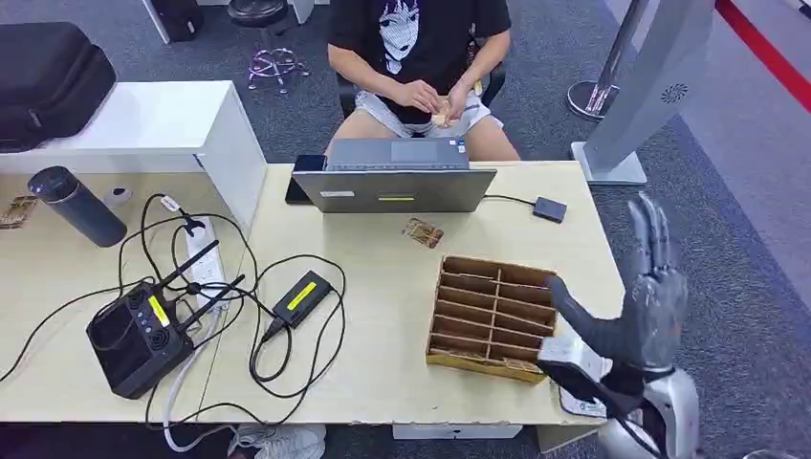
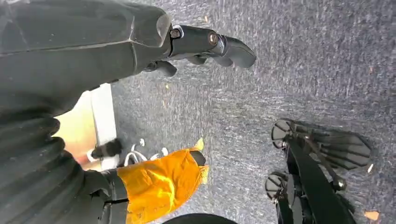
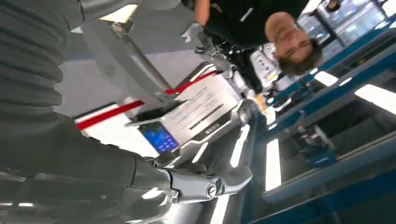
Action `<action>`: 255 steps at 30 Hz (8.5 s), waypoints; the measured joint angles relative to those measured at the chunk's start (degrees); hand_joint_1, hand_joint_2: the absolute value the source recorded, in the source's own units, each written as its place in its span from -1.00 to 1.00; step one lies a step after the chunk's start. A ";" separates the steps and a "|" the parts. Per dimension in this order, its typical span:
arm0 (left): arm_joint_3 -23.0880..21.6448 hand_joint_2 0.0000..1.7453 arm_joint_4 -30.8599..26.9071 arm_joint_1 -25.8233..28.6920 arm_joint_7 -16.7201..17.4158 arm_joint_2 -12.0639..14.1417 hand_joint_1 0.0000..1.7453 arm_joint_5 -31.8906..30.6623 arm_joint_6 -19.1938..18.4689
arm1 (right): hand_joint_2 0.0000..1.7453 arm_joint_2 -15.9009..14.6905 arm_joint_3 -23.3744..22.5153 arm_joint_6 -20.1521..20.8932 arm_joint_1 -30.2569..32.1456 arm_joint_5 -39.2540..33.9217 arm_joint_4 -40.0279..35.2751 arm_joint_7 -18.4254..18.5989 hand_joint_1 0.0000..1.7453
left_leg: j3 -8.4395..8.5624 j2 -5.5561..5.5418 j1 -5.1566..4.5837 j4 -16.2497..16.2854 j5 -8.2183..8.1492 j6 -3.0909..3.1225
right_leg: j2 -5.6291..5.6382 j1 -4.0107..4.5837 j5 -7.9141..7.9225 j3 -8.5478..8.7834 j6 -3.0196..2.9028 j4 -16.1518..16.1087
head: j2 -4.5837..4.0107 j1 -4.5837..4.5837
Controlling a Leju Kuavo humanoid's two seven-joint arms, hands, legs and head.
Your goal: Pass the card to the sensor for recognition and then transmit it.
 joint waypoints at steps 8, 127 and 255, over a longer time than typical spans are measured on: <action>-1.88 1.00 0.00 -0.25 0.00 1.90 -1.00 -2.64 -2.05 | 1.00 0.35 11.12 12.85 -32.17 -2.23 21.62 12.49 -1.00 | -0.14 -0.20 0.04 0.01 0.49 -0.06 | -0.12 0.02 0.28 -0.15 -0.06 0.08 | 0.00 0.00; 1.16 1.00 0.00 0.70 0.00 -3.50 -1.00 5.31 3.37 | 1.00 -1.03 -5.17 -5.65 23.36 -7.91 -6.96 -12.69 1.00 | -0.24 -0.48 0.00 0.03 -0.09 0.09 | -0.42 -0.01 -0.22 -0.13 0.14 -0.13 | 0.00 0.00; 7.21 1.00 0.00 -0.88 0.00 0.94 -1.00 -10.03 -4.00 | 1.00 18.87 21.83 19.24 -52.48 -19.35 59.77 18.48 -1.00 | -0.56 -0.47 0.08 0.04 0.62 -0.18 | -0.32 0.05 0.37 -0.58 -0.19 0.07 | 0.00 0.00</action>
